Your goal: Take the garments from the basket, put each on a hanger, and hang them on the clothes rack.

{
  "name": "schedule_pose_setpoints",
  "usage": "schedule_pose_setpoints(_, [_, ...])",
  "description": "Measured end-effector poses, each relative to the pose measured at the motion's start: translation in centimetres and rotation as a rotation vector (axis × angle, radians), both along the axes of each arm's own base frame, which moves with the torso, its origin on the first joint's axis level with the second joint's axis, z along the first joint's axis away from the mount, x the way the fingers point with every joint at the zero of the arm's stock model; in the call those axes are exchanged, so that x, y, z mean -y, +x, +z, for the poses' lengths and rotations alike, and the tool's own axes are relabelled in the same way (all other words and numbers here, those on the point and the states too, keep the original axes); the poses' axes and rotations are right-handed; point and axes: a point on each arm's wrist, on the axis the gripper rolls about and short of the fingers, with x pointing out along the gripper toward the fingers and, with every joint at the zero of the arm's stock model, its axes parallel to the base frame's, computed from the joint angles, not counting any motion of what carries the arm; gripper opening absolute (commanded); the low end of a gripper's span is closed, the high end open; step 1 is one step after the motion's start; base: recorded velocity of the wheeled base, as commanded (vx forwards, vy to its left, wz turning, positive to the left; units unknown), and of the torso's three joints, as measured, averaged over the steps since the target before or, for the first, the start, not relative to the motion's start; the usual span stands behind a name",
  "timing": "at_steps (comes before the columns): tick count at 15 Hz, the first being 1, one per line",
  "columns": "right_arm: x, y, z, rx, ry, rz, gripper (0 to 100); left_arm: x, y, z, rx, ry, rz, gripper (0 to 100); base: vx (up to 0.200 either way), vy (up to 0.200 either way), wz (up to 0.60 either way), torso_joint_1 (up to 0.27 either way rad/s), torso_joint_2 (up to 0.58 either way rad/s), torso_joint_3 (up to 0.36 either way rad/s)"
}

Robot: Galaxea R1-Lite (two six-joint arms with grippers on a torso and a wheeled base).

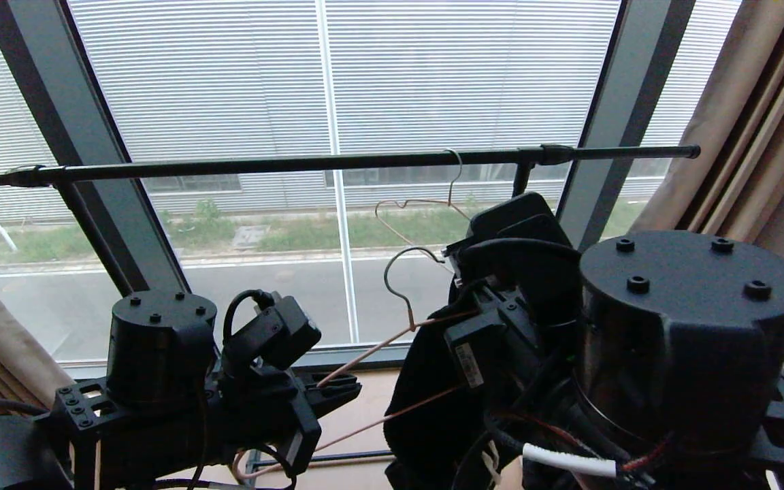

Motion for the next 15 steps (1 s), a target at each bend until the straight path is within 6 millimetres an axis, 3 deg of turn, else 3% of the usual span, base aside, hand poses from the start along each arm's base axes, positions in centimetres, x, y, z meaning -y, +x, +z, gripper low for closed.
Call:
schedule_pose_setpoints(4, [-0.9,-1.6,0.2,0.002,0.007,0.058,0,0.1,0.2,-0.3,-0.005,-0.006,0.002,0,0.0,0.0,0.0,0.0,0.0,0.0])
schedule_pose_setpoints(8, [-0.8,-1.7,0.3,0.0,0.027,0.059,0,0.1,0.0,-0.4,0.007,-0.014,0.001,0,0.0,0.0,0.0,0.0,0.0,0.0])
schedule_pose_setpoints(9, [-0.4,-1.2,0.4,0.001,0.037,0.039,100,0.0,-0.1,-0.4,0.027,-0.028,0.0,0,0.0,0.0,0.0,0.0,0.0,0.0])
schedule_pose_setpoints(15, [2.1,1.1,1.3,0.014,0.089,-0.07,100,-0.3,-1.1,-1.0,0.051,-0.048,-0.016,0,0.0,0.0,0.0,0.0,0.0,0.0])
